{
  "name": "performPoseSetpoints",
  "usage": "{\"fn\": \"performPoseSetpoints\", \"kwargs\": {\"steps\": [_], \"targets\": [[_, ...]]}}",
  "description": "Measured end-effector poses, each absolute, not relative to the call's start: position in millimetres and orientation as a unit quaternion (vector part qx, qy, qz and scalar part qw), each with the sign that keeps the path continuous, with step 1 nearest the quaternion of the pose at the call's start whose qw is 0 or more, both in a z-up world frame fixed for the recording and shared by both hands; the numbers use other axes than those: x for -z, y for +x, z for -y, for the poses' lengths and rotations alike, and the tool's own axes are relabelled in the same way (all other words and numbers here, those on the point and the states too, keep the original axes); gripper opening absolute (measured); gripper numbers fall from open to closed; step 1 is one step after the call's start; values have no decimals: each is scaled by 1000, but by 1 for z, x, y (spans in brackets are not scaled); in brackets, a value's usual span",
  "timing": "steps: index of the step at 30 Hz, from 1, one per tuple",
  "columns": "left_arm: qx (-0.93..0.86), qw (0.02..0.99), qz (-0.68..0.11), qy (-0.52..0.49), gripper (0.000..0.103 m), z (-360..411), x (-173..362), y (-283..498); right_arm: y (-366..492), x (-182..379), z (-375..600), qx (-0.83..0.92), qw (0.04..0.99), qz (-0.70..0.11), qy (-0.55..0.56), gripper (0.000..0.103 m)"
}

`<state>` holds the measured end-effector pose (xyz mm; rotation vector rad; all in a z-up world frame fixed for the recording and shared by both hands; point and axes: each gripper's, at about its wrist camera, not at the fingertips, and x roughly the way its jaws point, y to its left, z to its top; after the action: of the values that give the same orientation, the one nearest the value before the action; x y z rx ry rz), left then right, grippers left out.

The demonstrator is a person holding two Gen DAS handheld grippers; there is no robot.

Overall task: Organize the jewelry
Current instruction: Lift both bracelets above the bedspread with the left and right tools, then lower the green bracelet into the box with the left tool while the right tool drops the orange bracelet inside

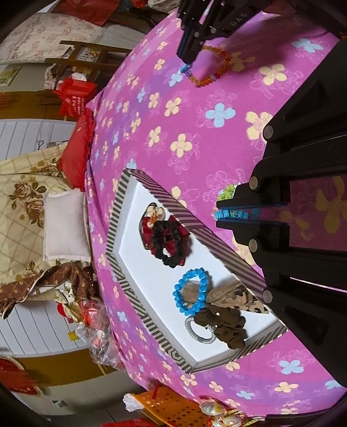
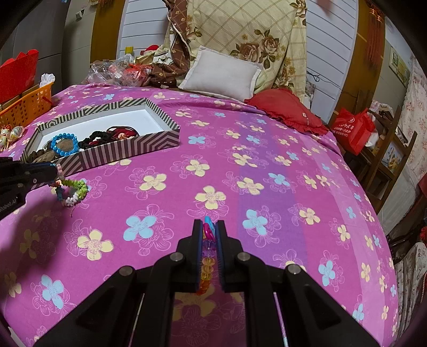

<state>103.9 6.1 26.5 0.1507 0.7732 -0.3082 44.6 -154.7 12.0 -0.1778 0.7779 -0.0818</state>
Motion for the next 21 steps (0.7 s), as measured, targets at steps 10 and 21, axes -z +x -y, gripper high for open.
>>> {"fn": "performPoseSetpoints", "kwargs": {"steps": [10,21], "targets": [[159,920,-355,43,10,-11,-49,106,46,-14,156,38,920,-383,-80,9],[151,937,-313,-18,10,-48,-104,136,70,-58,135,1,935,-350,-59,9]]}}
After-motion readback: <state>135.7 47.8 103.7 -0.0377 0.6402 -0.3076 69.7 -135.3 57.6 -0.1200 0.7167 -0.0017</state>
